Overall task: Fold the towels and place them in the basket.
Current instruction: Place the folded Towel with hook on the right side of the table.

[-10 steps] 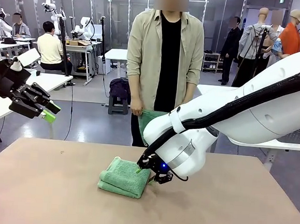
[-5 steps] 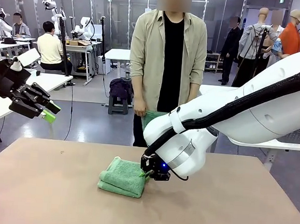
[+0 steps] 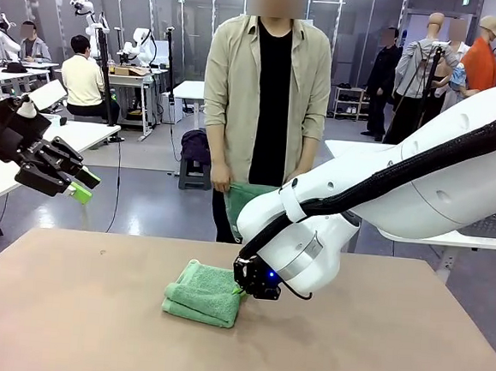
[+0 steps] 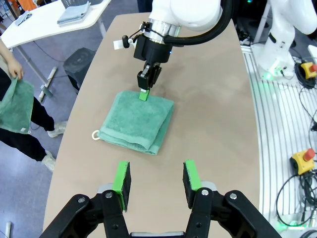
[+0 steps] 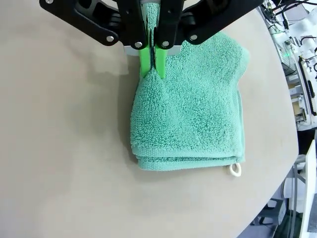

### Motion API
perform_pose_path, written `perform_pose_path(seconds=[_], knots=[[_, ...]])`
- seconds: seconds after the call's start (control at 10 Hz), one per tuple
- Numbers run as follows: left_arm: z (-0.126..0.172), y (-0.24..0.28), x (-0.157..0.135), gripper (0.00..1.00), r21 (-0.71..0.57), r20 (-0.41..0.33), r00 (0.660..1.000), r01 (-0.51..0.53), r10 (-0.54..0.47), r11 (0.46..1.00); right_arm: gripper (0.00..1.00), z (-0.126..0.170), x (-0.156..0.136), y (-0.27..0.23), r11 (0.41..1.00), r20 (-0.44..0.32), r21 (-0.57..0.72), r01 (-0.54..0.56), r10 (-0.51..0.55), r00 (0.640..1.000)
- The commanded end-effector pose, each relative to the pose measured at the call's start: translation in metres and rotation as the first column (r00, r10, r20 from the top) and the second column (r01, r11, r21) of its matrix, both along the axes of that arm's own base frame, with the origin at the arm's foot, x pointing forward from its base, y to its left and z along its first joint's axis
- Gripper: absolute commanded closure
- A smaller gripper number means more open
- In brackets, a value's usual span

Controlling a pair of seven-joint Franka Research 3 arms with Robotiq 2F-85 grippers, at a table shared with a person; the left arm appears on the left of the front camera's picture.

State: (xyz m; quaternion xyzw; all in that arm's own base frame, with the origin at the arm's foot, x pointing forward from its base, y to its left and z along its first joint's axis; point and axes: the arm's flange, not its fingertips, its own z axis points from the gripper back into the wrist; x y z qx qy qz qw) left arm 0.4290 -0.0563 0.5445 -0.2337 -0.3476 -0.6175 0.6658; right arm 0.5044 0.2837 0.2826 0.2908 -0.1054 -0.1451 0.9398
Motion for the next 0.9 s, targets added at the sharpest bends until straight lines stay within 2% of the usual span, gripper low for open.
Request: perform_pose_path(seconds=[0.0,0.3,0.4,0.6,0.8], knots=[[0.001,-0.001,-0.001,0.44,-0.013,0.009,1.000,0.000,0.000,1.000,1.00,0.001,0.000,0.000,1.000,-0.001,0.005,0.003,-0.003,1.000],[0.001,-0.001,-0.001,0.44,-0.013,0.009,1.000,0.000,0.000,1.000,1.00,0.001,0.000,0.000,1.000,-0.001,0.005,0.003,-0.003,1.000],[0.001,-0.001,-0.001,0.44,-0.013,0.009,1.000,0.000,0.000,1.000,0.95,0.000,0.000,0.000,1.000,0.000,0.000,0.000,0.000,1.000],[0.001,-0.001,-0.001,0.44,-0.013,0.009,1.000,0.000,0.000,1.000,0.96,0.022,-0.021,-0.025,0.979,0.045,-0.094,-0.183,0.188,0.981],[0.001,-0.001,-0.001,0.44,-0.013,0.009,1.000,0.000,0.000,1.000,0.96,0.042,-0.039,-0.050,0.968,0.041,-0.142,-0.209,0.217,0.975]])
